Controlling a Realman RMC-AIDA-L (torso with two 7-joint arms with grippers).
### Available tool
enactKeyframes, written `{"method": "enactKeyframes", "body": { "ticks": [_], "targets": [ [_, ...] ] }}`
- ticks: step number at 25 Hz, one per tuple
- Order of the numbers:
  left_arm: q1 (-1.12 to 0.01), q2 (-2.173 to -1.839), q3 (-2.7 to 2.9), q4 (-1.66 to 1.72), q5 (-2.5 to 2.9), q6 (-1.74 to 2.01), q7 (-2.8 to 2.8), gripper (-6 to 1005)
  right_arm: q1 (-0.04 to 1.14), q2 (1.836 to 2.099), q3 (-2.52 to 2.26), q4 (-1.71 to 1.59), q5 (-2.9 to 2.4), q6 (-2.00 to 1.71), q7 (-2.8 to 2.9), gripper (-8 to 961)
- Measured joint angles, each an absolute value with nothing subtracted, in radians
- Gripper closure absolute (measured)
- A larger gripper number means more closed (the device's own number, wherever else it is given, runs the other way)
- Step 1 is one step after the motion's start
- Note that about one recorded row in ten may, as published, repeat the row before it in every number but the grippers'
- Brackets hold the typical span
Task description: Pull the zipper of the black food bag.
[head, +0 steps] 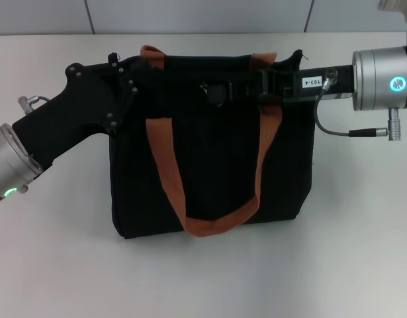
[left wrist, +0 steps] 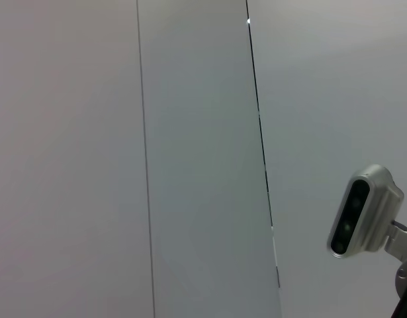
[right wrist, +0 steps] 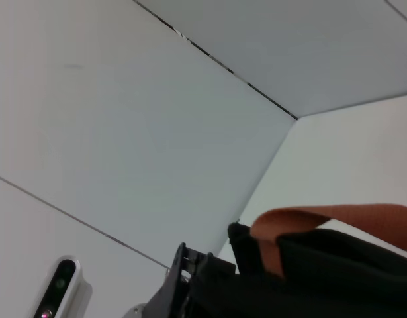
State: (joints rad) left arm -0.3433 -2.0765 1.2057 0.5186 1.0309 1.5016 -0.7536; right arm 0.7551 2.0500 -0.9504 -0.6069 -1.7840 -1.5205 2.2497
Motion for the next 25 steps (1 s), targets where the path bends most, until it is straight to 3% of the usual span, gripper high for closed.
{"method": "enactKeyframes", "body": {
  "ticks": [10,25],
  "targets": [
    [-0.341,-2.075,1.206,0.507,1.025,1.505,-0.750,969,0.720,2.042,-0.940,-0.609,-1.786,-1.531,2.251,956],
    [-0.348,-2.074,1.206,0.506,1.023,1.504,-0.758,970,0.618,2.004,-0.869,-0.619,-1.786,-1.540,2.254,955]
  ]
}}
